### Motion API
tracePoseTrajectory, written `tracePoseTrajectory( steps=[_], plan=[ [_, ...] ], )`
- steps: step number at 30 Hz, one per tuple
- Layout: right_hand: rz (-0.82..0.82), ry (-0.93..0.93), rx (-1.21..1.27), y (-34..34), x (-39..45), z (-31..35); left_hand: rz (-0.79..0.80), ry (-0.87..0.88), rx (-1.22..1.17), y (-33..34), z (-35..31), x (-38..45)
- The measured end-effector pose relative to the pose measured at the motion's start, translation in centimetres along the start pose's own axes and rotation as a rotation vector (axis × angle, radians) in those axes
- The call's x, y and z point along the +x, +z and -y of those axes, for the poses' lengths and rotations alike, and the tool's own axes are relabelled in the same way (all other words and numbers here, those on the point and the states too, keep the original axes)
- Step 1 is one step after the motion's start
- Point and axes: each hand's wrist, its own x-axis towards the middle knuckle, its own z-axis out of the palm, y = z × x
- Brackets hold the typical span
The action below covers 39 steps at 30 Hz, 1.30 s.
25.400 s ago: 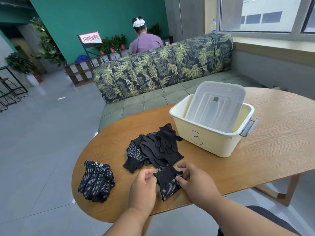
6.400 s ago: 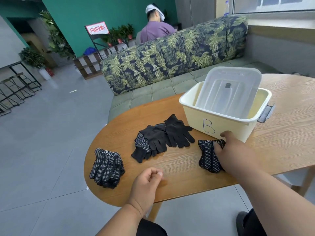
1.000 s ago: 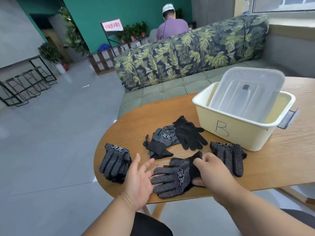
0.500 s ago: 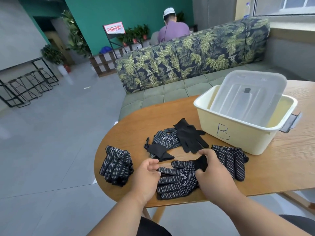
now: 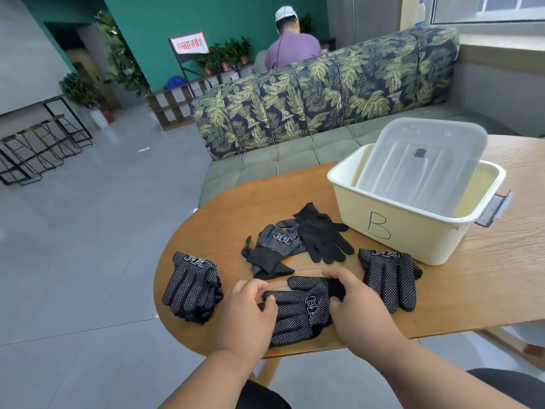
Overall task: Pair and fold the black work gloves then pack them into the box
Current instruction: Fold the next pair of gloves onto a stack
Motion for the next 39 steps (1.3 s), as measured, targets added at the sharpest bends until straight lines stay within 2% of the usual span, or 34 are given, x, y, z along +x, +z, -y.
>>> tracePoseTrajectory(
  steps=[6, 17, 28, 39],
  plan=[
    [-0.016, -0.007, -0.073, 0.1, 0.2, -0.3, 0.142, -0.046, 0.053, -0.5, 2.0, -0.2],
    [-0.054, -0.016, -0.073, -0.3, 0.4, -0.6, 0.114, -0.092, 0.049, 0.0, 2.5, 1.0],
    [-0.018, -0.098, -0.256, 0.0, 0.5, -0.7, 0.079, -0.074, 0.038, -0.8, 3.1, -0.1],
    [-0.009, -0.111, -0.372, 0.0, 0.4, -0.9, 0.111, -0.021, 0.079, -0.9, 2.9, -1.4]
  ],
)
